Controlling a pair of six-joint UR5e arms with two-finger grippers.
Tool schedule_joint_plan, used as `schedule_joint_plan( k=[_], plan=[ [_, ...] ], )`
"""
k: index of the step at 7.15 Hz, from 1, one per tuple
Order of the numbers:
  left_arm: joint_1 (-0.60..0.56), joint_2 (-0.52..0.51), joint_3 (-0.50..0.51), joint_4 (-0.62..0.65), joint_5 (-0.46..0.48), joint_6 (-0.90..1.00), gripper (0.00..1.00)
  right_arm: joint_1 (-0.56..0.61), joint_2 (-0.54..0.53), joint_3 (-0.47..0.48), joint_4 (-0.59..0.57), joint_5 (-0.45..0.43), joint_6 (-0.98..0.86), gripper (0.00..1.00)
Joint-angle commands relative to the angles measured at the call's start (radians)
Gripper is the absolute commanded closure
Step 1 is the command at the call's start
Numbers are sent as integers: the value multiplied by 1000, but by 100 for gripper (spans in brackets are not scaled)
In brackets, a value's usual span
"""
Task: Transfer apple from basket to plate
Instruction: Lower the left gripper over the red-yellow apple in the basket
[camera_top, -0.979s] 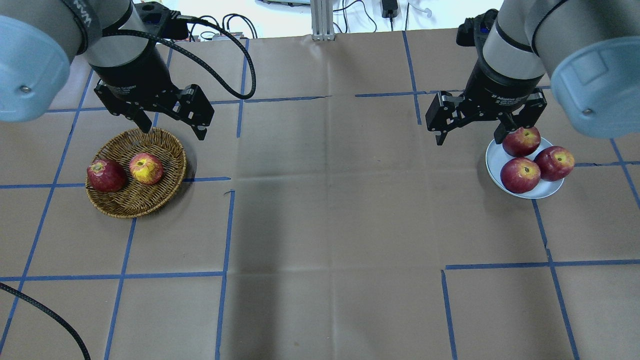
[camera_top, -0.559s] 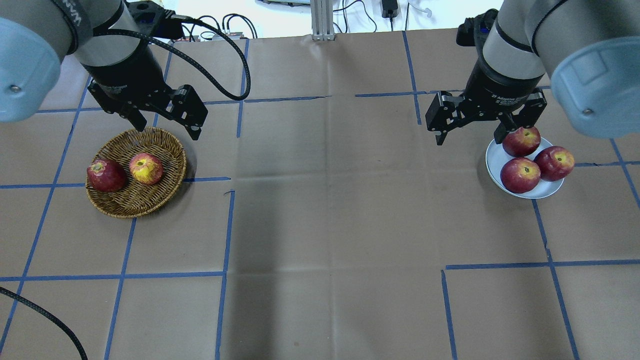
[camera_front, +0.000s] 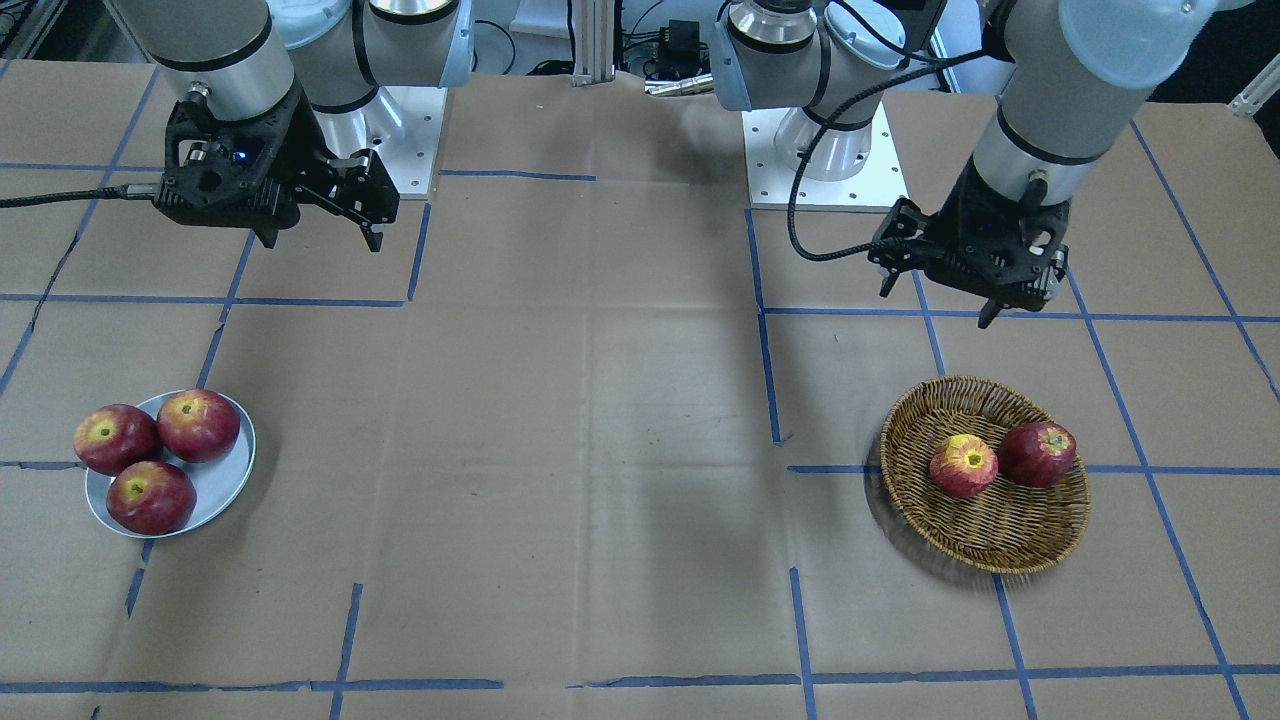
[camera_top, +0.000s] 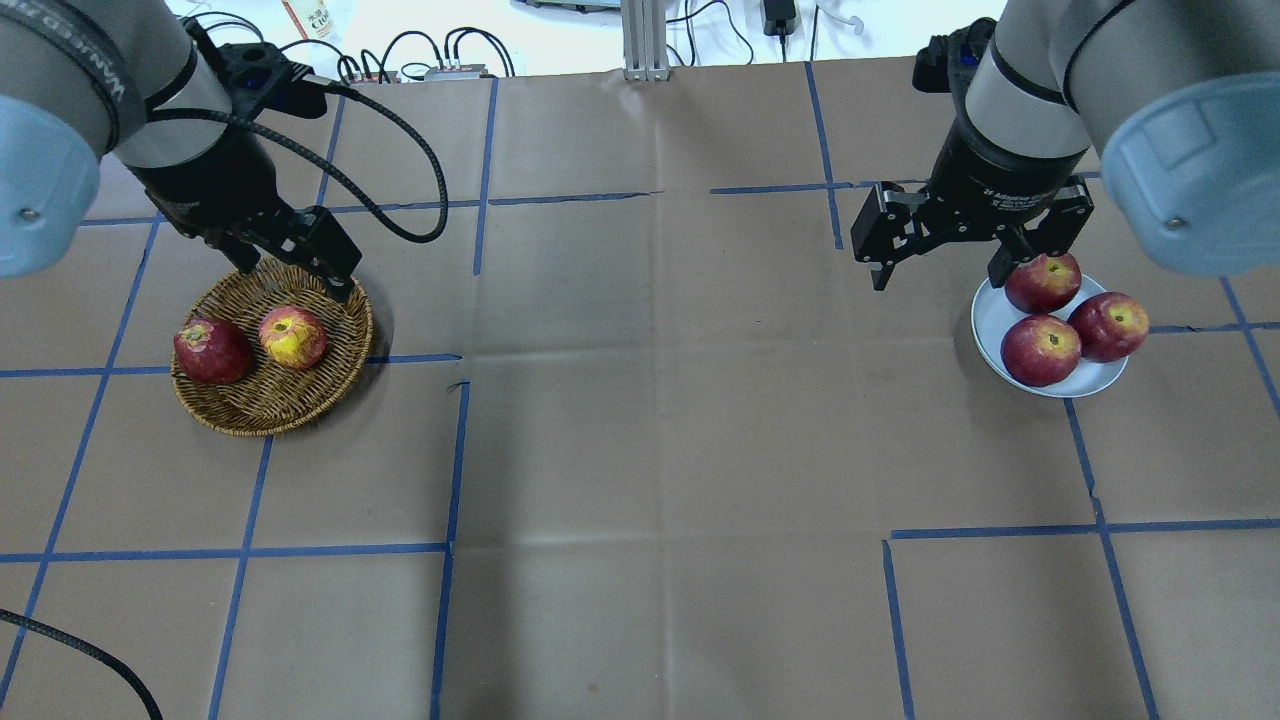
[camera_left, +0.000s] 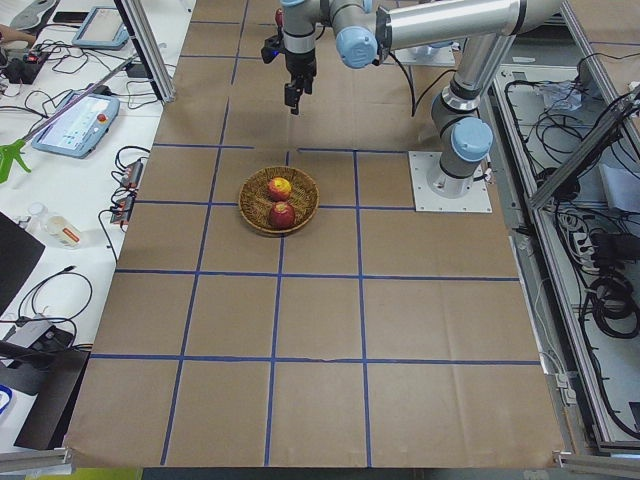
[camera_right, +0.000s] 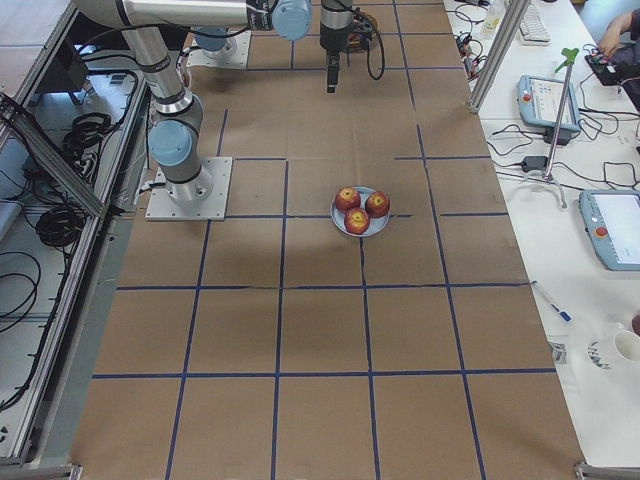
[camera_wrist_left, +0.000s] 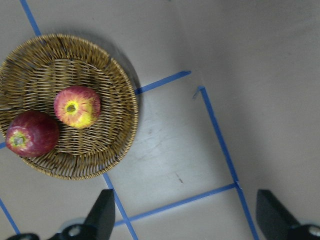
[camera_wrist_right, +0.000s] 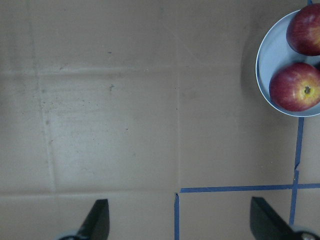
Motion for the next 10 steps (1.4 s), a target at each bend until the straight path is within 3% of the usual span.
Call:
schedule_joint_plan(
  k=[1, 3, 7, 10],
  plan=[
    [88, -50, -106, 163, 0, 172, 1, 1, 0, 0, 0, 0, 0, 0],
    [113, -190, -82, 207, 3, 201, 1, 1, 0, 0, 0, 0, 0, 0],
    [113, -353, -29, 373, -3, 316, 1, -1, 0, 0, 0, 0, -1, 0],
    [117, -391, -8, 378, 0, 376, 1, -1, 0, 0, 0, 0, 0, 0]
  ],
)
